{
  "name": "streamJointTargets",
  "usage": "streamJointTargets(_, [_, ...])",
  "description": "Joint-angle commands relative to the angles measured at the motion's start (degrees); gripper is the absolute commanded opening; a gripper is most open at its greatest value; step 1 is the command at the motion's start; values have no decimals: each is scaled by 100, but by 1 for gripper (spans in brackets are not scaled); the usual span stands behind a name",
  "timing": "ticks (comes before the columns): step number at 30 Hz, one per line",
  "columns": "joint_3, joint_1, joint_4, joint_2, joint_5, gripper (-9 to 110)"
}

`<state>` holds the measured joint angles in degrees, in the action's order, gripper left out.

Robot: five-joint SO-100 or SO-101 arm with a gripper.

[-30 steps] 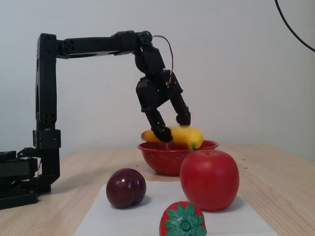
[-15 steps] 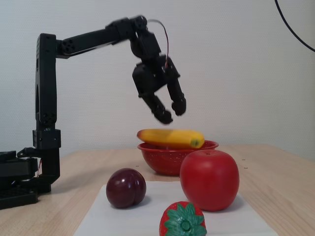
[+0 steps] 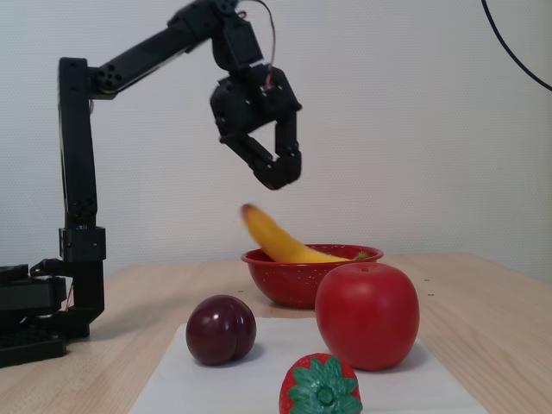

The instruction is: Grasp the banana and put it in the red bowl.

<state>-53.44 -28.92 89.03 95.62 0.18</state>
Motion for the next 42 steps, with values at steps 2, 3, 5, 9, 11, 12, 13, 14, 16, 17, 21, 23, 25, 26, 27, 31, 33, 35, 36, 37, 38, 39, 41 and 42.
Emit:
streamJointTargets(2, [519, 193, 79, 1046, -62, 0])
streamJointTargets(3, [431, 246, 88, 1160, -62, 0])
streamJointTargets(5, [229, 360, 105, 1389, -70, 0])
streamJointTargets(9, [-255, 633, 149, 1872, -97, 0])
streamJointTargets(11, [-589, 782, 53, 2153, -132, 0])
streamJointTargets(12, [-809, 844, -44, 2320, -123, 0])
streamJointTargets(13, [-1072, 905, -185, 2514, -105, 0])
streamJointTargets(14, [-1380, 984, -360, 2742, -88, 0])
streamJointTargets(16, [-1951, 1107, -677, 3173, -35, 0])
streamJointTargets(17, [-2232, 1178, -809, 3384, -9, 0])
streamJointTargets(21, [-2839, 1433, -967, 3867, -35, 0])
streamJointTargets(23, [-3129, 1564, -1046, 4069, -35, 0])
streamJointTargets(25, [-3560, 1714, -1318, 4368, -35, 0])
streamJointTargets(26, [-3814, 1784, -1477, 4518, -18, 0])
streamJointTargets(27, [-4096, 1846, -1670, 4667, -18, 0])
streamJointTargets(31, [-5361, 2101, -2663, 5353, 26, 0])
streamJointTargets(33, [-6038, 2180, -3252, 5687, 35, 0])
streamJointTargets(35, [-6688, 2259, -3823, 5959, 35, 0])
streamJointTargets(36, [-7005, 2285, -4113, 6082, 9, 0])
streamJointTargets(37, [-7356, 2303, -4447, 6214, 9, 0])
streamJointTargets(38, [-7690, 2329, -4772, 6328, 18, 0])
streamJointTargets(39, [-8016, 2338, -5133, 6434, 9, 0])
streamJointTargets(41, [-8648, 2347, -5792, 6645, -9, 0])
streamJointTargets(42, [-8930, 2338, -6108, 6724, -9, 0])
